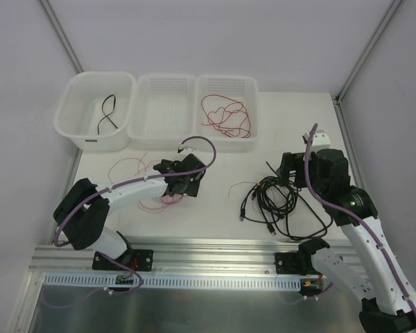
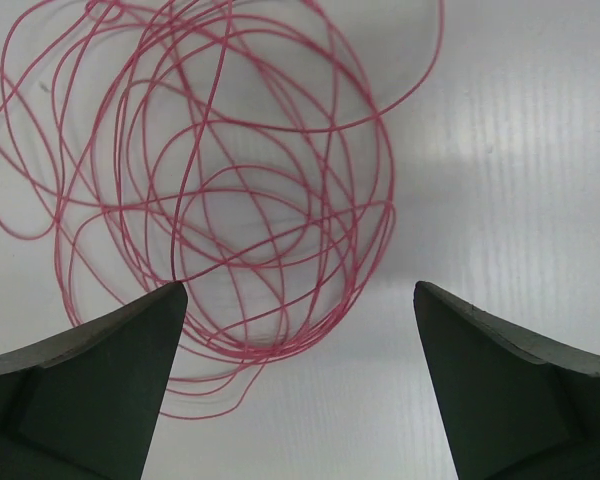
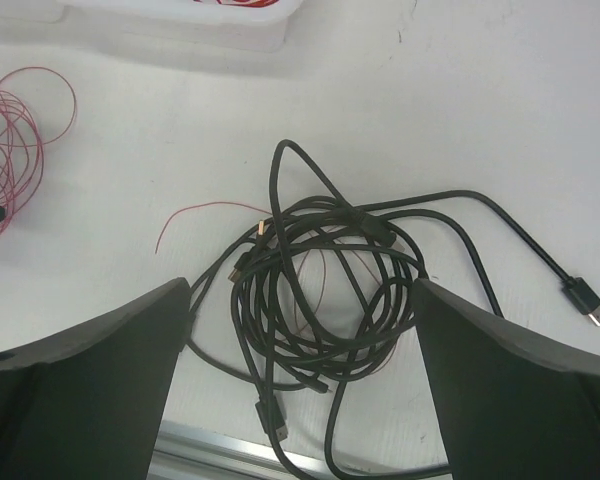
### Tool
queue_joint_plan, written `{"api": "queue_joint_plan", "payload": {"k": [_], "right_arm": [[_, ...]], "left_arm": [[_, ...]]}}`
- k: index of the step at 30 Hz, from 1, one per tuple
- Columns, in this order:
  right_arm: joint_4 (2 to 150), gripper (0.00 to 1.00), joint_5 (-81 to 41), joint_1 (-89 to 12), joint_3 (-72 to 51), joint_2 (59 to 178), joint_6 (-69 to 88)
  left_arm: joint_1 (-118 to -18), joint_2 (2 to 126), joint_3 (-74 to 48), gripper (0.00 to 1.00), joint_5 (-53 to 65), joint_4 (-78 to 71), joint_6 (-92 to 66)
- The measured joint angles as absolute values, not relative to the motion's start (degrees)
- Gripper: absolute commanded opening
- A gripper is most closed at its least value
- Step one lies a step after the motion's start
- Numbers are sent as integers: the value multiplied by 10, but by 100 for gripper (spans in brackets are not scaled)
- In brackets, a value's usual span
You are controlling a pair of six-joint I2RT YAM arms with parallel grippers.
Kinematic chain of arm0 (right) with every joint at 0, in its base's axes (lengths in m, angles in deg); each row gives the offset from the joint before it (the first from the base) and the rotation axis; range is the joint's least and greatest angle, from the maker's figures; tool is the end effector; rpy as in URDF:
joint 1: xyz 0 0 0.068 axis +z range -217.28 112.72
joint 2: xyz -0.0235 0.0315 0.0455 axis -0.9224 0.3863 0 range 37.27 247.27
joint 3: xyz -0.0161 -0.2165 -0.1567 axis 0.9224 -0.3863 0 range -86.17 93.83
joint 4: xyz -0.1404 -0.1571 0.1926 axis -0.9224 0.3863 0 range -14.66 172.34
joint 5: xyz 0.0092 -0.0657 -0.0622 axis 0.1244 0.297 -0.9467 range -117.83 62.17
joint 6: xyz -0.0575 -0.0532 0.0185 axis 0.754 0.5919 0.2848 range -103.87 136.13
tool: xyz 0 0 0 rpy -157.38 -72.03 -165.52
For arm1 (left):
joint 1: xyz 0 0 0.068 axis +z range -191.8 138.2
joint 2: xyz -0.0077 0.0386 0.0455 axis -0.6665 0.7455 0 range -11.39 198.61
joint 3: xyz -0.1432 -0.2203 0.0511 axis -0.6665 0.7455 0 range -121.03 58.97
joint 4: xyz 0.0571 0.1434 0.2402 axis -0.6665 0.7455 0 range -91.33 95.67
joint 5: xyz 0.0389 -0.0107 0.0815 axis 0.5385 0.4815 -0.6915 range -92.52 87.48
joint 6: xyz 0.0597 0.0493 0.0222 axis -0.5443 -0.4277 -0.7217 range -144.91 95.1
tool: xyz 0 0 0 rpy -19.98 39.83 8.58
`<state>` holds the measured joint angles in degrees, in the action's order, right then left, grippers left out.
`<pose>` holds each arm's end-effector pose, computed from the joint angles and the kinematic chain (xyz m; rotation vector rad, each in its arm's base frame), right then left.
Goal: Untangle the cables
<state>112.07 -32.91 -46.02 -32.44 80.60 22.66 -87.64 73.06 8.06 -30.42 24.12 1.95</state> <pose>0.2030 0.0724 0.3354 -0.4327 1.9824 0.0721 0.2488 -0.2093 0.1554 0.2353 2.4205 0.0865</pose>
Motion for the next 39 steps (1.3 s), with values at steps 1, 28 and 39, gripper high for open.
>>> {"api": "queue_joint_plan", "payload": {"k": [1, 28, 39], "right_arm": [[1124, 97, -330, -460, -324, 793, 228], [1151, 97, -314, -460, -325, 763, 239], [1151, 97, -312, -460, -325, 759, 243]], "left_arm": [[-884, 745, 68, 99, -307, 239, 12], [-771, 814, 79, 65, -224, 185, 42], [-747, 786, 122, 0, -173, 128, 56]]}}
